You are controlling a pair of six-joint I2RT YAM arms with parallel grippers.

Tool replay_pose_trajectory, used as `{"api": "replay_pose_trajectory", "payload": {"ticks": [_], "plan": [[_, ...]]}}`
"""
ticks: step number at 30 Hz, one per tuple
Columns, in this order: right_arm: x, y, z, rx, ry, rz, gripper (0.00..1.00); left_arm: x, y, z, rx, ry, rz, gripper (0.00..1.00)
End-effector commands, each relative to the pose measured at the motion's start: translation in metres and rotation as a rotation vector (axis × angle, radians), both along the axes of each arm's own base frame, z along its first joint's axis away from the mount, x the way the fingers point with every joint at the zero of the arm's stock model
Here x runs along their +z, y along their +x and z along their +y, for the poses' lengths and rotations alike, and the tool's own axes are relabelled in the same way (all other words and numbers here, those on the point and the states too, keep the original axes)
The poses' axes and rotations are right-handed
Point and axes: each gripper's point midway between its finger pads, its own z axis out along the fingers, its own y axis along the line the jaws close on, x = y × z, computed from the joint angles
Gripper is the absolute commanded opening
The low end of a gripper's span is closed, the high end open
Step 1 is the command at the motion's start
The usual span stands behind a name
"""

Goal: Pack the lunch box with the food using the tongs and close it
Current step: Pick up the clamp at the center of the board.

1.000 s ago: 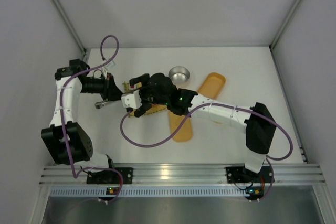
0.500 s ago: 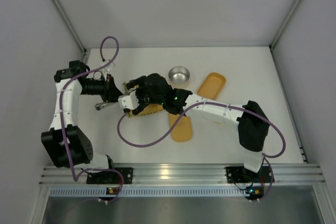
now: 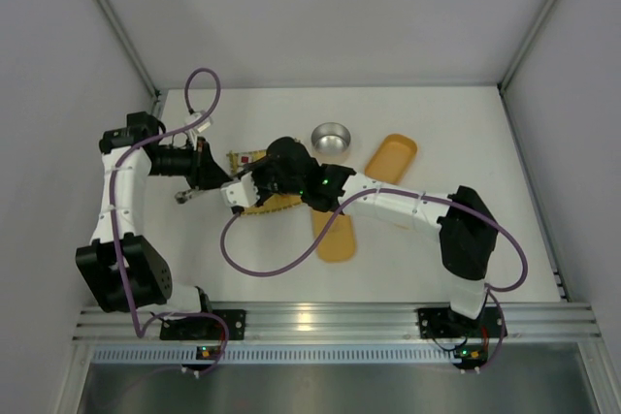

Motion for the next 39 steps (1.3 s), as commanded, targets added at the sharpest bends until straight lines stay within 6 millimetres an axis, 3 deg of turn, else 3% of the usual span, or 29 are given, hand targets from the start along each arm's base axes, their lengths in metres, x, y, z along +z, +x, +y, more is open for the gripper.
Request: {"api": "replay_pose_trajectory", "payload": {"ticks": [1, 9, 12, 25, 39], "plan": [[0.020, 0.001, -0.005, 0.013, 0.031, -0.034, 0.19, 0.009, -0.033, -0.009, -0.025, -0.040, 0.095, 0.18], [0.027, -0.001, -0.011, 0.012, 0.035, -0.048, 0.05, 0.010, -0.032, -0.001, -0.036, 0.042, 0.027, 0.57], [0.030, -0.002, -0.012, 0.015, 0.034, -0.058, 0.04, 0.012, -0.031, -0.002, -0.058, 0.081, -0.002, 0.63], [0.033, -0.005, -0.017, 0.011, 0.054, -0.073, 0.03, 0.002, -0.027, -0.010, -0.111, 0.136, 0.041, 0.66], [0.031, -0.012, -0.017, 0.038, 0.039, -0.087, 0.03, -0.016, -0.021, -0.020, -0.130, 0.235, 0.055, 0.59]]}}
